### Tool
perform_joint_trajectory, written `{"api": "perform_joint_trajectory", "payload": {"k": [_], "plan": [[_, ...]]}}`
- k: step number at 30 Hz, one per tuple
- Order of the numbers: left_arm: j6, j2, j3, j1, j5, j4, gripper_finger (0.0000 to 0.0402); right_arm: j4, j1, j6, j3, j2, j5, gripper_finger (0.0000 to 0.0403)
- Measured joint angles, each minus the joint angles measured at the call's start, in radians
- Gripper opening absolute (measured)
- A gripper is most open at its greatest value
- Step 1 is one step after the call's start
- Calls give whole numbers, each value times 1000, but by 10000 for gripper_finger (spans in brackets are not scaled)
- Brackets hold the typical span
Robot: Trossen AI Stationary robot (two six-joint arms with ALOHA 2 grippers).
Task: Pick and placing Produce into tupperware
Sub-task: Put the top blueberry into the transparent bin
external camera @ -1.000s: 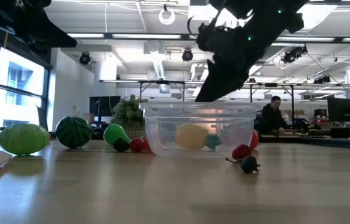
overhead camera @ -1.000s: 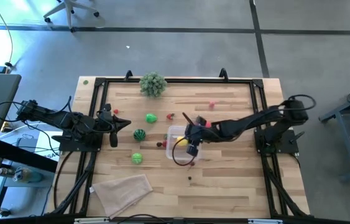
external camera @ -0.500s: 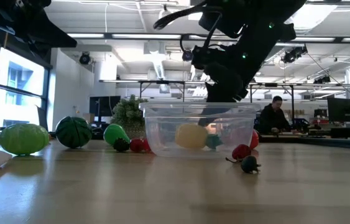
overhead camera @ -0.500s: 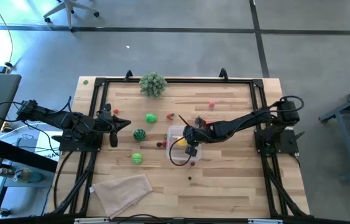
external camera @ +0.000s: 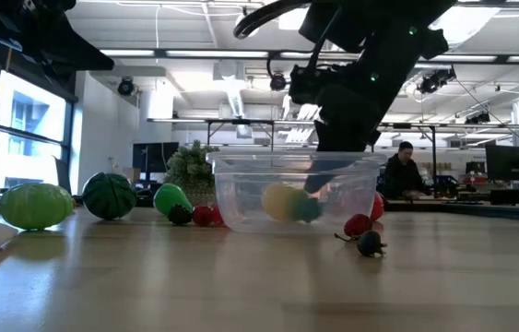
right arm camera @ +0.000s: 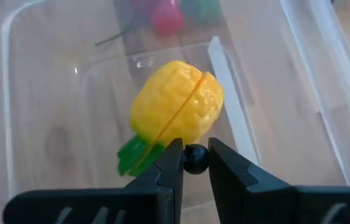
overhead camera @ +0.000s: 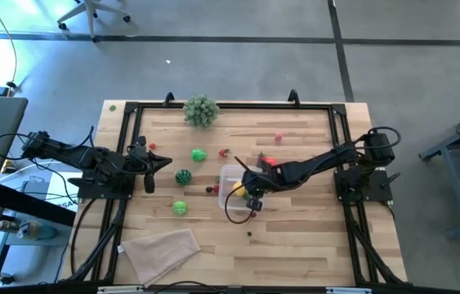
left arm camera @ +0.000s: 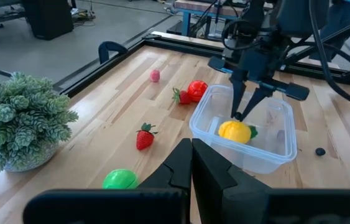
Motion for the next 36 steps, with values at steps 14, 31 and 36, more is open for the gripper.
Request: {"api": "perform_joint_trajectory", "payload": {"k": [14,31,36], "plan": [[0,0,0,0,0,0,1,-40,-18,2,-1,0,36,60],[0,0,0,0,0,0,1,-40,-18,3,-1,0,41,70],[0,0,0,0,0,0,1,-40,-18,3,-1,0,44,70]]}}
